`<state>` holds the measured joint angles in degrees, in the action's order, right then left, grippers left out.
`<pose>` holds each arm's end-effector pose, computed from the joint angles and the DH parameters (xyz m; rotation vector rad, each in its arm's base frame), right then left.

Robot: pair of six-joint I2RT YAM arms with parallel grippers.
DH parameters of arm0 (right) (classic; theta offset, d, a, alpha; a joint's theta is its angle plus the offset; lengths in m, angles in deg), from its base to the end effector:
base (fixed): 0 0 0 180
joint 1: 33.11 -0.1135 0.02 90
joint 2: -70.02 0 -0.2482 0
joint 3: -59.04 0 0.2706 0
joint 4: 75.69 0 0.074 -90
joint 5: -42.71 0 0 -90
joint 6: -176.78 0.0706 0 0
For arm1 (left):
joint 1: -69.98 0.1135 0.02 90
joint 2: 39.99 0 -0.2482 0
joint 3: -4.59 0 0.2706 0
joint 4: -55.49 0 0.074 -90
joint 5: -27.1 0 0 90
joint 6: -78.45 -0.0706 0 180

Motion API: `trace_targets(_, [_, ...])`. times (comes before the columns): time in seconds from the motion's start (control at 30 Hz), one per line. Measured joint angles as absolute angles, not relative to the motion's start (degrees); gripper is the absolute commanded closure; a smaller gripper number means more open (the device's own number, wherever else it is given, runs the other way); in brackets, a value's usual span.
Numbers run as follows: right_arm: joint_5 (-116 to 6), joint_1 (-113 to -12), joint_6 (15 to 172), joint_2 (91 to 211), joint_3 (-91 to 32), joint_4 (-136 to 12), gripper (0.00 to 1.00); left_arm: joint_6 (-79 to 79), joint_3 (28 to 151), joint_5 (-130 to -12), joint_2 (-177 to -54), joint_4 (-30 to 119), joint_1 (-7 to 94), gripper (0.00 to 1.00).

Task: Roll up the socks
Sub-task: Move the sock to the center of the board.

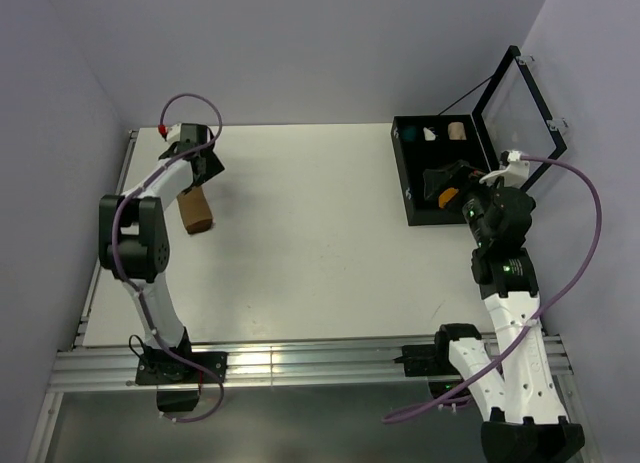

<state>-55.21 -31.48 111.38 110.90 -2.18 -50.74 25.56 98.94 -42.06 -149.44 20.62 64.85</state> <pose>0.2297 0.0032 0.3584 0.2740 1.6446 0.4185 0.4544 -0.0156 0.1699 -0.8038 2.2299 0.0953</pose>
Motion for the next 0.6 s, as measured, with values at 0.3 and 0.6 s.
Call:
trace_targets(0.3, [-56.15, -34.78, 108.59, 110.66, -1.35, -50.98, 0.05, 25.58, 112.31, -42.78, -163.16, 19.77, 67.63, 0.20])
trace_targets(0.6, [-56.37, -35.11, 107.89, 112.35, -0.97, -50.91, 0.07, 25.10, 113.49, -48.38, -166.31, 18.26, 68.72, 0.21])
